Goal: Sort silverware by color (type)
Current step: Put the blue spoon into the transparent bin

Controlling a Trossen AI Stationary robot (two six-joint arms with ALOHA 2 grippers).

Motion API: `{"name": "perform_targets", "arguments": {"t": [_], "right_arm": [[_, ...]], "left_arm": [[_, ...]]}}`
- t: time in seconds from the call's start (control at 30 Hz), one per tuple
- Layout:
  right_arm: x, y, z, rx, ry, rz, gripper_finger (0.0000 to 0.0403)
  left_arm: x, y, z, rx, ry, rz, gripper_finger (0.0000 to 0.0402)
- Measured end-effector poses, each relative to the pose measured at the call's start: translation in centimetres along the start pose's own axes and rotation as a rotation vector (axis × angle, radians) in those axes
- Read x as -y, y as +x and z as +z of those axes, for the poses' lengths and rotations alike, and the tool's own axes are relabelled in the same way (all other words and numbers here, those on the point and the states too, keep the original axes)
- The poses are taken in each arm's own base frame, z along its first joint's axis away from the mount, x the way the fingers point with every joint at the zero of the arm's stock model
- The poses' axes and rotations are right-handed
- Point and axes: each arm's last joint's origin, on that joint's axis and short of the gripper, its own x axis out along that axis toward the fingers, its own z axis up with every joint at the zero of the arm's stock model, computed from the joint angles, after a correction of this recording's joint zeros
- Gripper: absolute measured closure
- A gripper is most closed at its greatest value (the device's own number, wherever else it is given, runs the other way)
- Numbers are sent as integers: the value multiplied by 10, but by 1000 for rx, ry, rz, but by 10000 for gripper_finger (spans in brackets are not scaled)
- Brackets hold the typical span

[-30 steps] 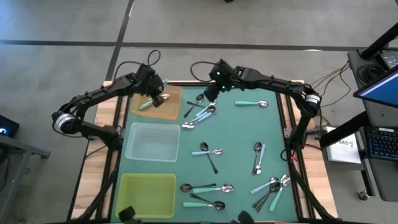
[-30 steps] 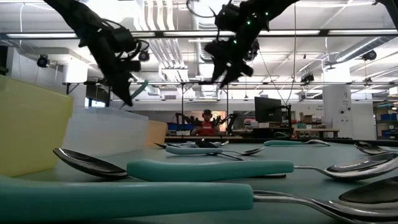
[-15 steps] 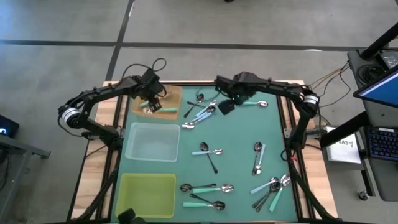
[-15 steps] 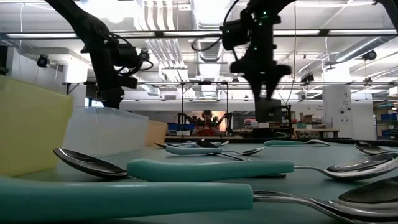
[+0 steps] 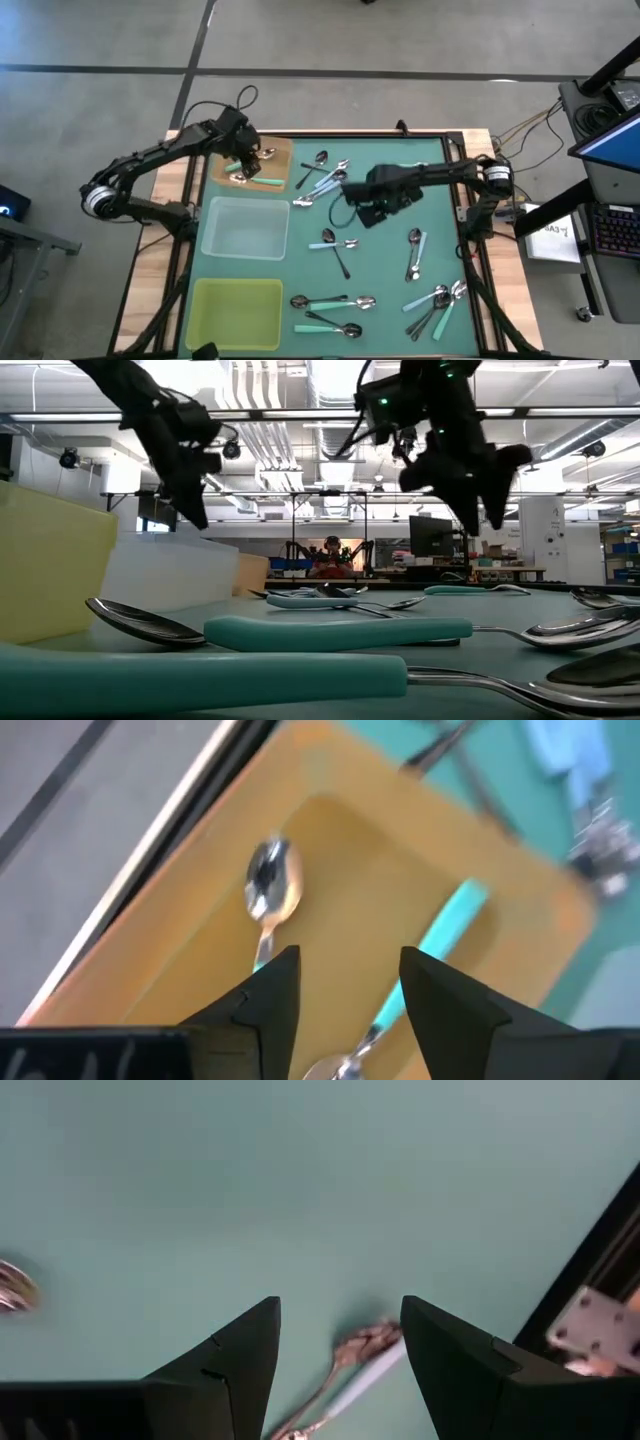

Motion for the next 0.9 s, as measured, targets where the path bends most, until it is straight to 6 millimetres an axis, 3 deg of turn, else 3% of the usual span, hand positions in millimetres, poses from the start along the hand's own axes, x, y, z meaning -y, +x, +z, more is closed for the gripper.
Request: {"name": "perform_targets", "arguments": {"t": [0.2, 0.37, 0.63, 0.9], "right_arm": [[-4, 35, -32, -110, 11, -56, 202], [-8, 60, -48, -165, 44, 60, 202], [4, 69, -79, -148, 155, 135, 202], [21, 78, -114, -129, 209, 169, 202]], "left_arm": [[7, -28, 6, 183, -87, -139, 249], [12, -54, 10, 335, -120, -217, 249], [15, -86, 12, 518, -194, -216, 249], [17, -107, 20, 689, -277, -246, 249]]}}
